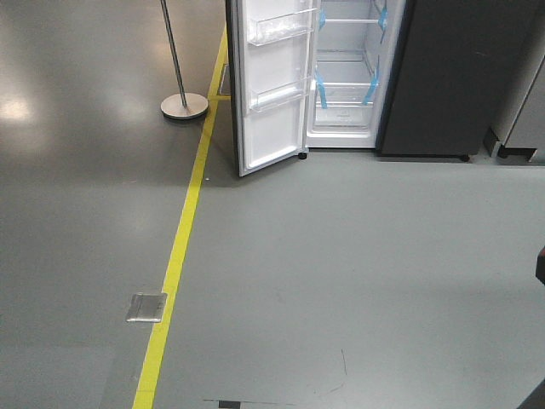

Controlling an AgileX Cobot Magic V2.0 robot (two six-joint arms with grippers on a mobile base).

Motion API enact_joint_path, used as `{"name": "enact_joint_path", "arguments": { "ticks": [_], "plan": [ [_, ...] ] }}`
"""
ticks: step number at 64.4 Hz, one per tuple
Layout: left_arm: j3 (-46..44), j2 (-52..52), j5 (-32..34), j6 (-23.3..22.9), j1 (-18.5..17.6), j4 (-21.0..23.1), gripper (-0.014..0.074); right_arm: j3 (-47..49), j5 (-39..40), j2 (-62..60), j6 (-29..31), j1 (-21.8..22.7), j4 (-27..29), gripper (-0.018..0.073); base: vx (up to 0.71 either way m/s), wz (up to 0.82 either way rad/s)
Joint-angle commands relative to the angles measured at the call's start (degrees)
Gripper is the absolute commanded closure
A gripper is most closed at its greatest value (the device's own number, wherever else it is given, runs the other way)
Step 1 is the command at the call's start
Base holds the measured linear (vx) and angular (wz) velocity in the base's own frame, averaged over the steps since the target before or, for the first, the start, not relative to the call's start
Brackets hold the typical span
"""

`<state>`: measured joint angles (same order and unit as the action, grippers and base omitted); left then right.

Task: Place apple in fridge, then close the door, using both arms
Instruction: 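Continue driving up to the refrigerator's open door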

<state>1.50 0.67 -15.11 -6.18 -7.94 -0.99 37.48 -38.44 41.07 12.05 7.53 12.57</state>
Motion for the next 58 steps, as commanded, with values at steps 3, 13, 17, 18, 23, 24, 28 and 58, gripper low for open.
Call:
{"name": "enact_joint_path", "arguments": {
  "ticks": [3,13,17,18,23,24,28,58],
  "plan": [
    [1.1,0.7,4.1,-0.2,-0.2,0.1,0.0602,1.6,4.0,-0.2,0.1,0.2,0.4,0.0372,0.12,0.02],
    [1.1,0.7,4.1,-0.2,-0.2,0.1,0.0602,1.6,4.0,-0.2,0.1,0.2,0.4,0.0372,0.12,0.02],
    [1.1,0.7,4.1,-0.2,-0.2,0.1,0.0602,1.6,4.0,-0.2,0.1,0.2,0.4,0.0372,0.11,0.02],
    [1.1,0.7,4.1,-0.2,-0.2,0.1,0.0602,1.6,4.0,-0.2,0.1,0.2,0.4,0.0372,0.11,0.02],
    [1.1,0.7,4.1,-0.2,-0.2,0.1,0.0602,1.6,4.0,-0.2,0.1,0.2,0.4,0.0372,0.11,0.02],
    [1.1,0.7,4.1,-0.2,-0.2,0.1,0.0602,1.6,4.0,-0.2,0.1,0.2,0.4,0.0372,0.11,0.02],
    [1.1,0.7,4.1,-0.2,-0.2,0.1,0.0602,1.6,4.0,-0.2,0.1,0.2,0.4,0.0372,0.11,0.01],
    [1.1,0.7,4.1,-0.2,-0.2,0.1,0.0602,1.6,4.0,-0.2,0.1,0.2,0.4,0.0372,0.10,0.00]
  ]
}}
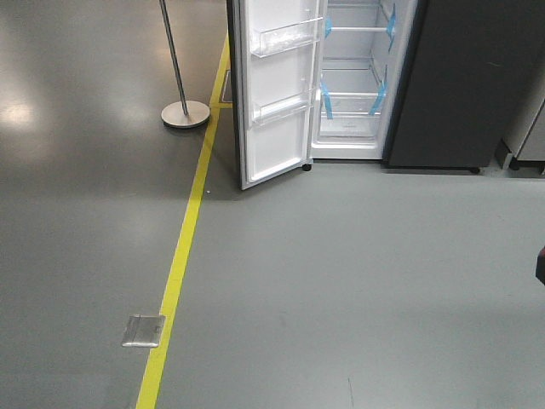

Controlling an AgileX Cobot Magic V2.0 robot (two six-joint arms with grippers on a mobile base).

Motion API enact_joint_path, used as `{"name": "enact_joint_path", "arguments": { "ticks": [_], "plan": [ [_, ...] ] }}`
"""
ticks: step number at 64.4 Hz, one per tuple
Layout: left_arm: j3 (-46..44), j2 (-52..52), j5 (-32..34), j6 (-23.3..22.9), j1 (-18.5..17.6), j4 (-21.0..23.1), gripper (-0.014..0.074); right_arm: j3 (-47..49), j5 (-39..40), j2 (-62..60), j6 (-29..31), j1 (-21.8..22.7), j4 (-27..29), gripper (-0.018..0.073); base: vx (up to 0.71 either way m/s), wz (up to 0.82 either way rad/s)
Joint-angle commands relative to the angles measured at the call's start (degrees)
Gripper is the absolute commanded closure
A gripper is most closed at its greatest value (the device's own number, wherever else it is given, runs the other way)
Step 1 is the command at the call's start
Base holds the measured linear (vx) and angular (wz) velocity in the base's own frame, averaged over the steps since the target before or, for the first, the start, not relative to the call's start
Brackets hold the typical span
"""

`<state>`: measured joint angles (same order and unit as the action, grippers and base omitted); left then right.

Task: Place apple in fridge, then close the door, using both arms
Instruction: 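Continue driving up to the refrigerator's open door, then approach the refrigerator shelves slowly, keeping the apple in the right gripper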

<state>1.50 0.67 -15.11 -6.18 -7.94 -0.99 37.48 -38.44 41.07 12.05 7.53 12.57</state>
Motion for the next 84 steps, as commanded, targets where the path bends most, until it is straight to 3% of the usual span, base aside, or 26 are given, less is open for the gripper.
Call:
{"name": "enact_joint_path", "arguments": {
  "ticks": [1,84],
  "plan": [
    [1.1,0.7,4.1,-0.2,-0.2,0.1,0.0602,1.6,4.0,-0.2,0.1,0.2,0.4,0.0372,0.10,-0.01],
    [1.1,0.7,4.1,-0.2,-0.2,0.1,0.0602,1.6,4.0,-0.2,0.1,0.2,0.4,0.0372,0.09,-0.01]
  ]
}}
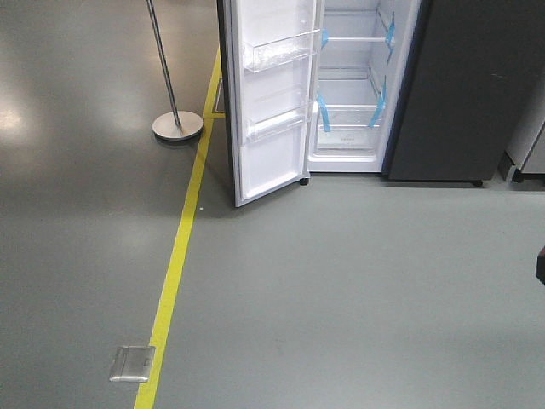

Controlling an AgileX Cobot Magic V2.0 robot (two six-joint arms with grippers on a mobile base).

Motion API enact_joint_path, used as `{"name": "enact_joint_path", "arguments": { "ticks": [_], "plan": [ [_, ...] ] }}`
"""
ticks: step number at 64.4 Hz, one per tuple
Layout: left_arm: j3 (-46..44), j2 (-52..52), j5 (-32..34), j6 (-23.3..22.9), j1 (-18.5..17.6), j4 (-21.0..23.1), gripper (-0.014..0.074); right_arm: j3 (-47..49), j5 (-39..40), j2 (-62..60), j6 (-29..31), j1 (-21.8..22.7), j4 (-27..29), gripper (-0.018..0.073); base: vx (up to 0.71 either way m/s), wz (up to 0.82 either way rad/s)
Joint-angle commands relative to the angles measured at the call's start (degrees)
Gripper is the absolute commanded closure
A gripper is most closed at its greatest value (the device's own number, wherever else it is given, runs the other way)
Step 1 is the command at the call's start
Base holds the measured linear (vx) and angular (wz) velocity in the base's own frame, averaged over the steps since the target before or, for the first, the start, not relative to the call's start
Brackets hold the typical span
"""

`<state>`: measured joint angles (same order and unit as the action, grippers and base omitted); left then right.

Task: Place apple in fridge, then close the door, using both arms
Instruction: 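Approach the refrigerator shelves slowly, keeping the apple in the right gripper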

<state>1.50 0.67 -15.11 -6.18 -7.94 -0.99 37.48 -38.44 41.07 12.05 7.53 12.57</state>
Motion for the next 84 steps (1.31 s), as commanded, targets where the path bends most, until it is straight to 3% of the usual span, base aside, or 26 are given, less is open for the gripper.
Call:
{"name": "enact_joint_path", "arguments": {
  "ticks": [1,84],
  "plan": [
    [1.1,0.7,4.1,-0.2,-0.2,0.1,0.0602,1.6,4.0,-0.2,0.1,0.2,0.4,0.0372,0.08,0.00],
    [1.1,0.7,4.1,-0.2,-0.2,0.1,0.0602,1.6,4.0,-0.2,0.1,0.2,0.4,0.0372,0.09,-0.02]
  ]
}}
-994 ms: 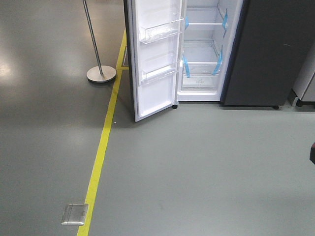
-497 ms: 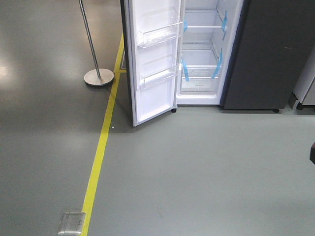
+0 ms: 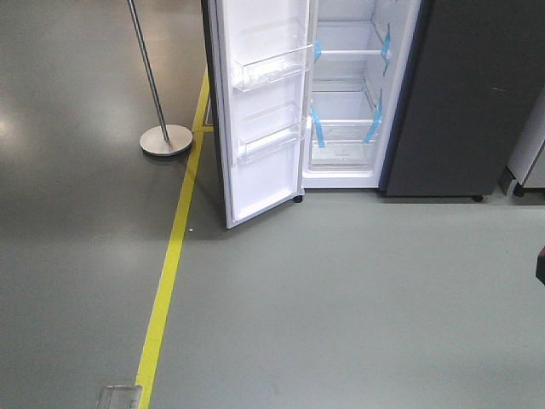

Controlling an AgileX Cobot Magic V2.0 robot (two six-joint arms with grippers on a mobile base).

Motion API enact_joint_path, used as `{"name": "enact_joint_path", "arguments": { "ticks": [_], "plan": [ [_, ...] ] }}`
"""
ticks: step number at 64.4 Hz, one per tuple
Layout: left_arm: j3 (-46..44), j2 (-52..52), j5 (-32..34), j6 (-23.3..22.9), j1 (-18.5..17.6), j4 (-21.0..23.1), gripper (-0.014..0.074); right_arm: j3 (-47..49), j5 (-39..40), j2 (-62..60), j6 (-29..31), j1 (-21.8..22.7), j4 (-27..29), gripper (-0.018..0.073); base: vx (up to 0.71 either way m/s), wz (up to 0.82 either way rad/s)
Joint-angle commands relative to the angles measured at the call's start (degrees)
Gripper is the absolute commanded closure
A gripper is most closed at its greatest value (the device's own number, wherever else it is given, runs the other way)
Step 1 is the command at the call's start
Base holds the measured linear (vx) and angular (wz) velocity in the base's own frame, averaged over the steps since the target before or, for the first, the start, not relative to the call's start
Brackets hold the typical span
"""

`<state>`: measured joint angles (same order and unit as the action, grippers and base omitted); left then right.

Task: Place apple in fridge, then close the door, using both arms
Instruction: 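Approach the refrigerator shelves slowly, keeping the apple in the right gripper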

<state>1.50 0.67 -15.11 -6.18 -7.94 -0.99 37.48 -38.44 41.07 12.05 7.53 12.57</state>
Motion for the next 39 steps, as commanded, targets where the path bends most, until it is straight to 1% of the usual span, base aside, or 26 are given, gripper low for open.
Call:
{"name": "enact_joint_path", "arguments": {
  "ticks": [1,39],
  "plan": [
    [1.1,0.7,4.1,-0.2,-0.2,0.1,0.0602,1.6,4.0,-0.2,0.1,0.2,0.4,0.0372,0.10,-0.02],
    [1.1,0.7,4.1,-0.2,-0.2,0.1,0.0602,1.6,3.9,-0.2,0.1,0.2,0.4,0.0372,0.08,-0.01]
  ]
}}
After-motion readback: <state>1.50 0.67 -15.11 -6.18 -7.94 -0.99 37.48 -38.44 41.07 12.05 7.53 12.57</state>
